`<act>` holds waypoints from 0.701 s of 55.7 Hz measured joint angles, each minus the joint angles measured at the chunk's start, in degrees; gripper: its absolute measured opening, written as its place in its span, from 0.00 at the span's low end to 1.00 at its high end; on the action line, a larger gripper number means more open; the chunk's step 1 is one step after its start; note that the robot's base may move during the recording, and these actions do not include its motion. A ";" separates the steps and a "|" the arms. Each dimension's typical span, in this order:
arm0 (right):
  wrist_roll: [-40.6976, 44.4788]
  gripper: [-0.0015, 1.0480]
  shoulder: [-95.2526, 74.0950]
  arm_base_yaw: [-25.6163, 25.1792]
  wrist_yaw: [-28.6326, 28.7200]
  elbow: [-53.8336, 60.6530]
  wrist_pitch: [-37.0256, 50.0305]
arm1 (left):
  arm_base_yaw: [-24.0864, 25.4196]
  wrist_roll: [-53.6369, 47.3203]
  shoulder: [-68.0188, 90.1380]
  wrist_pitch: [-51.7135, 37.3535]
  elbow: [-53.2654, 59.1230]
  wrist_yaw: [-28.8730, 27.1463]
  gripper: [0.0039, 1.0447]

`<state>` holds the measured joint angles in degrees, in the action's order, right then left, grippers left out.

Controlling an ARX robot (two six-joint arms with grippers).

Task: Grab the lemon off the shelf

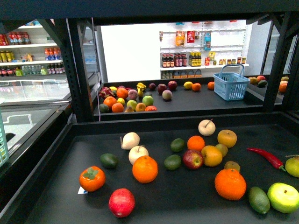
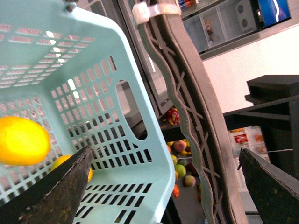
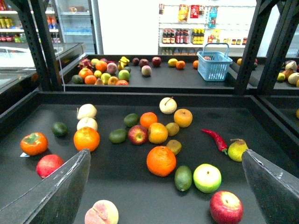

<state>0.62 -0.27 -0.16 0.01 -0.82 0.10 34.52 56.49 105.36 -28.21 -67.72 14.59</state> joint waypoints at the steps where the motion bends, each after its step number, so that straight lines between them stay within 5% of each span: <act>1: 0.00 0.93 0.00 0.00 0.00 0.00 0.00 | 0.00 -1.20 -0.90 0.66 0.33 -0.39 0.92; 17: 0.00 0.93 0.00 0.00 0.02 0.00 0.00 | -1.53 -23.41 -20.70 14.78 10.38 -7.78 0.92; 32: 0.00 0.93 0.00 0.00 0.00 0.00 0.00 | -9.05 -40.74 -48.98 24.22 24.22 -8.44 0.92; 36: 0.00 0.93 0.00 0.00 -0.02 0.00 0.00 | -10.69 -47.19 -57.51 19.67 30.10 2.16 0.80; 39: 0.00 0.93 0.00 0.00 0.17 0.00 0.00 | -17.31 -51.89 -66.69 21.51 36.79 -0.17 0.66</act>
<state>0.62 -0.27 -0.16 0.19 -0.82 0.10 17.21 4.60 38.68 -6.70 -30.94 14.41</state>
